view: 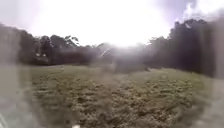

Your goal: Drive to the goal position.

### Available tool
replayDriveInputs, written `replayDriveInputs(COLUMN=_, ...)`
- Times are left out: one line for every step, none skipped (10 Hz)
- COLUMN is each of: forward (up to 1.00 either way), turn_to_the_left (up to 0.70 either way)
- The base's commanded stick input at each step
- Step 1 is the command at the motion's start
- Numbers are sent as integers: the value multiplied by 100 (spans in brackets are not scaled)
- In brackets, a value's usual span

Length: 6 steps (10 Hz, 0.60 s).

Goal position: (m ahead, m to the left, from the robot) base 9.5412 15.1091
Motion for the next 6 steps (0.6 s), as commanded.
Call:
replayDriveInputs(forward=70, turn_to_the_left=0)
replayDriveInputs(forward=70, turn_to_the_left=0)
replayDriveInputs(forward=70, turn_to_the_left=0)
replayDriveInputs(forward=70, turn_to_the_left=0)
replayDriveInputs(forward=70, turn_to_the_left=0)
replayDriveInputs(forward=70, turn_to_the_left=0)
